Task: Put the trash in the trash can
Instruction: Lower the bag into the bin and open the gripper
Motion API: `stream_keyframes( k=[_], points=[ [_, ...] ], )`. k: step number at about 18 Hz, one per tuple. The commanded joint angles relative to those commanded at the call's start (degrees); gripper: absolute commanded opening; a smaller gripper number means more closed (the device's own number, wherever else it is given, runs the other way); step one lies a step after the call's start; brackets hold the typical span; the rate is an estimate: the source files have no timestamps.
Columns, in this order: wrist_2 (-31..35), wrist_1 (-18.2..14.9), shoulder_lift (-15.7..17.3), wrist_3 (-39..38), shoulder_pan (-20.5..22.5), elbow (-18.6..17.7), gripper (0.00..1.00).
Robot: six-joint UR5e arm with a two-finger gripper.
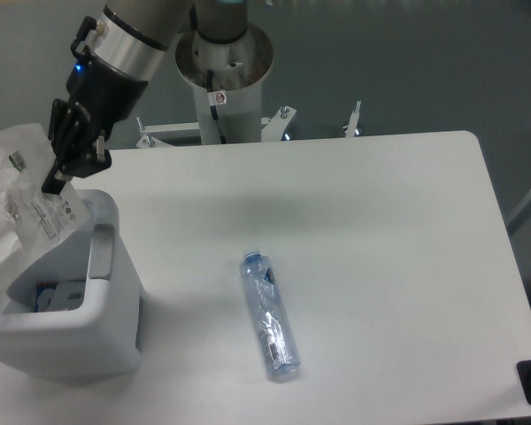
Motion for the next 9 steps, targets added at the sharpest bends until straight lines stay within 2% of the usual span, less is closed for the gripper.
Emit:
stream_keyframes(
  k=[9],
  points=[
    [0.0, -0.8, 0.6, 0.0, -1.8, 0.2, 0.00]
  ],
)
